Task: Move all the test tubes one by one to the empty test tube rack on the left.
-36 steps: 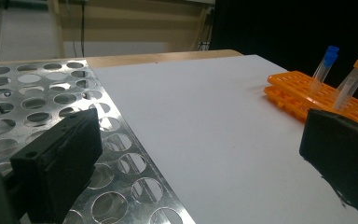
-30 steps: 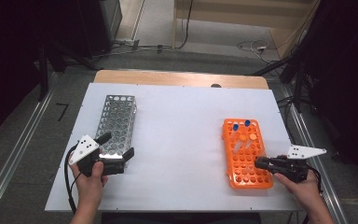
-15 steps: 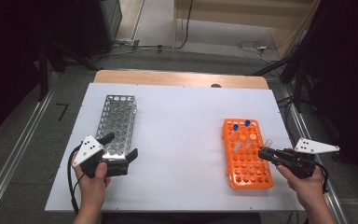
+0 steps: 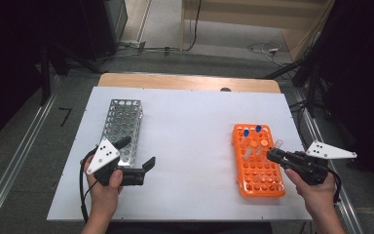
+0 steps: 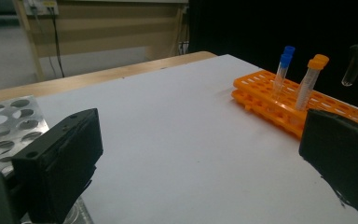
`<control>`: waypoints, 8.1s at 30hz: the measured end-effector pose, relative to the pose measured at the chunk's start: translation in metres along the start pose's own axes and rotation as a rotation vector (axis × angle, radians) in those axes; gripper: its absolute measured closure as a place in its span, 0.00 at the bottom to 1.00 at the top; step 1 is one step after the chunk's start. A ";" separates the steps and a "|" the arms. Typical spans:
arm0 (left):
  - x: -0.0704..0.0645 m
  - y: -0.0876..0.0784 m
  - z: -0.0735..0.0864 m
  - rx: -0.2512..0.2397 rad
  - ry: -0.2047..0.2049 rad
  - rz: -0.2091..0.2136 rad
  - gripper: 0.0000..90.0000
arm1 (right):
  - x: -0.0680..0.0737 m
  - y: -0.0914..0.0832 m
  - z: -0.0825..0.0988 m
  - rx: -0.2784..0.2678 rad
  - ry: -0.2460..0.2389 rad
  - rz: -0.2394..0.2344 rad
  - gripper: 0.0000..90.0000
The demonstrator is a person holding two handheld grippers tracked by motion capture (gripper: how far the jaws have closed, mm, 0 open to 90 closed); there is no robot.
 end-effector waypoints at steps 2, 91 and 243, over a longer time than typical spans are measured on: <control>-0.004 0.002 -0.002 0.001 0.001 0.007 0.00 | 0.004 0.002 -0.004 -0.006 0.003 -0.004 0.82; -0.106 0.040 -0.014 0.095 0.046 0.279 0.84 | 0.078 0.078 -0.008 0.003 -0.060 -0.210 0.26; -0.006 0.029 -0.014 0.062 -0.088 0.044 0.00 | 0.007 0.007 0.016 -0.021 -0.010 -0.166 0.04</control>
Point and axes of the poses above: each handheld gripper's, and its own axes: y roughly forward along the jaws, z roughly out of its underside, x roughly to its left, the point moved 7 cm from there along y, roughly forward along the jaws, and after that the axes turned 15 degrees about -z, right-handed, at the moved point
